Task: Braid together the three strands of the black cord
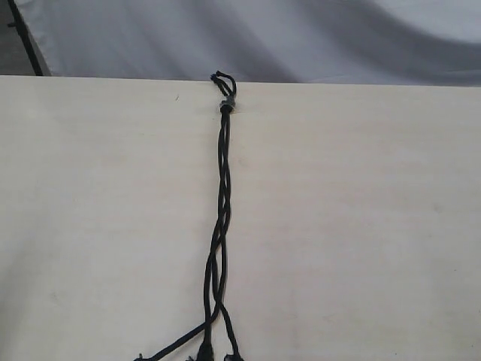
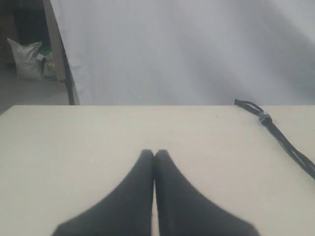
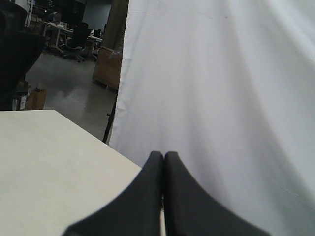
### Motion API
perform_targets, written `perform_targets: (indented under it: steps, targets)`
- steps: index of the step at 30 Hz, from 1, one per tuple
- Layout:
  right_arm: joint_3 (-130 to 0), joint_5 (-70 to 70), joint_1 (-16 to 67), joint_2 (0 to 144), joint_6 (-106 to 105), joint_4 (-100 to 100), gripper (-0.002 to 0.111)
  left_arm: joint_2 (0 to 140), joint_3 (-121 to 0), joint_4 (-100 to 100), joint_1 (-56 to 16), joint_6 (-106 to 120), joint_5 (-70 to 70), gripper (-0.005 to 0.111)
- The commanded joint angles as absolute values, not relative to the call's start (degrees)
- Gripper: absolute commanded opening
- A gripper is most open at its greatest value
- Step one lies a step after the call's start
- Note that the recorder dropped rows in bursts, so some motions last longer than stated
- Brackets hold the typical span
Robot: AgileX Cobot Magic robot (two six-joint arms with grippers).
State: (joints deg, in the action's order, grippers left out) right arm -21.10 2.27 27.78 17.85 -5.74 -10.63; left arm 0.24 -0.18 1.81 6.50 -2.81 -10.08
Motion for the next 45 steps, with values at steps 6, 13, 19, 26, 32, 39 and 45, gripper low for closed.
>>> perform_targets:
  steps: [6, 13, 19, 26, 32, 39, 45]
  targets:
    - [-21.0, 2.19, 27.44, 17.42, -5.55, -10.37, 0.0, 0.0, 0.0, 2.11, 6.63, -3.94, -11.83, 0.0]
    - [-21.0, 2.31, 27.44, 17.44, -5.55, -10.37, 0.0, 0.0, 0.0, -0.41, 6.63, 0.0, -12.0, 0.0]
    - [-21.0, 2.31, 27.44, 17.44, -5.55, -10.37, 0.0, 0.0, 0.0, -0.41, 6.63, 0.0, -12.42, 0.0]
    - [-21.0, 2.31, 27.44, 17.44, -5.55, -10.37, 0.0, 0.0, 0.0, -0.41, 6.63, 0.0, -12.4, 0.0]
    - [-20.75, 2.47, 27.44, 17.4, -4.64, -6.78, 0.0, 0.0, 0.0, -0.41, 6.63, 0.0, -12.4, 0.0]
    - [-8.75, -3.05, 27.44, 17.4, -4.76, -4.17, 0.0, 0.0, 0.0, -0.41, 6.63, 0.0, -12.4, 0.0]
    - [-1.13, -8.5, 27.44, 17.4, -4.76, -4.01, 0.0, 0.0, 0.0, -0.41, 6.63, 0.0, -12.4, 0.0]
